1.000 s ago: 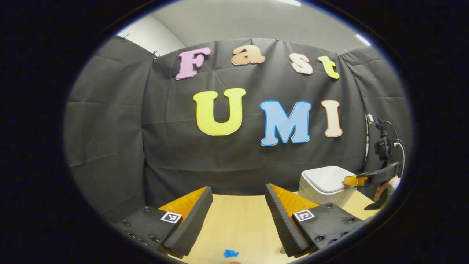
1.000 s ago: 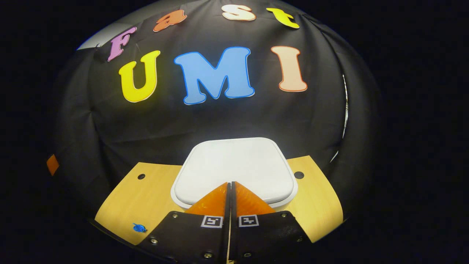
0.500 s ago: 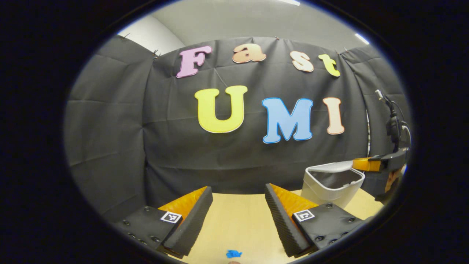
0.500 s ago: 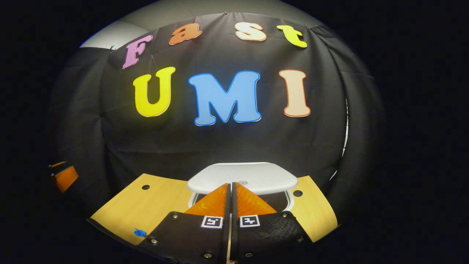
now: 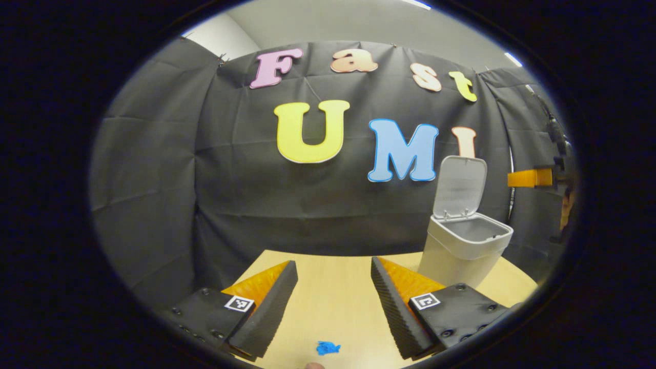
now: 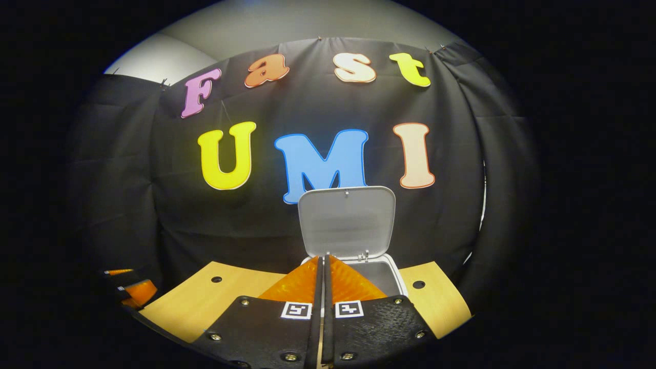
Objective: Press the lid of the desktop garbage bin to open it, pick up the crumpled paper on the desktop and throw it into the bin, then pick up the pop can on the desktop and drop it into the bin, and finally close the garbage bin lid.
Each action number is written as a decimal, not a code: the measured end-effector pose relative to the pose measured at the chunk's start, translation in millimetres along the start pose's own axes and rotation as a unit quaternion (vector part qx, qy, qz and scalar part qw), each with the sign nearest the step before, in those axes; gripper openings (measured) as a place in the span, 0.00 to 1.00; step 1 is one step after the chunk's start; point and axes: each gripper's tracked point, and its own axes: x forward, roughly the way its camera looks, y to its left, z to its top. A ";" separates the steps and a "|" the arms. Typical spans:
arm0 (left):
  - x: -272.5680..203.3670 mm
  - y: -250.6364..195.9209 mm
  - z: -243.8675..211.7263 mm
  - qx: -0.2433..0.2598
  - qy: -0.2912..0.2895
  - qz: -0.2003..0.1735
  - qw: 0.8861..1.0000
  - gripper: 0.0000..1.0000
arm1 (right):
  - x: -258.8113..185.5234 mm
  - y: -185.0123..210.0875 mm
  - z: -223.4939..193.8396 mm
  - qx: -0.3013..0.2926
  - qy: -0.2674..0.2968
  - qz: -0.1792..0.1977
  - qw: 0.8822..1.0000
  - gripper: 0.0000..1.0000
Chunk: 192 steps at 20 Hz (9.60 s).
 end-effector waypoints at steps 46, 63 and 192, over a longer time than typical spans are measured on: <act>60.5 49.0 -347.1 0.002 0.265 0.023 0.964 0.95 | -26.2 -25.6 -27.2 -0.021 0.067 -0.067 0.995 0.02; 68.6 40.3 -296.9 0.059 0.238 -0.004 0.969 0.33 | -36.3 -31.3 -33.9 -0.009 0.069 -0.065 0.995 0.02; 36.3 49.9 -19.3 0.030 0.052 0.049 0.997 1.00 | -8.0 121.2 -303.3 -0.052 0.319 0.136 0.937 0.85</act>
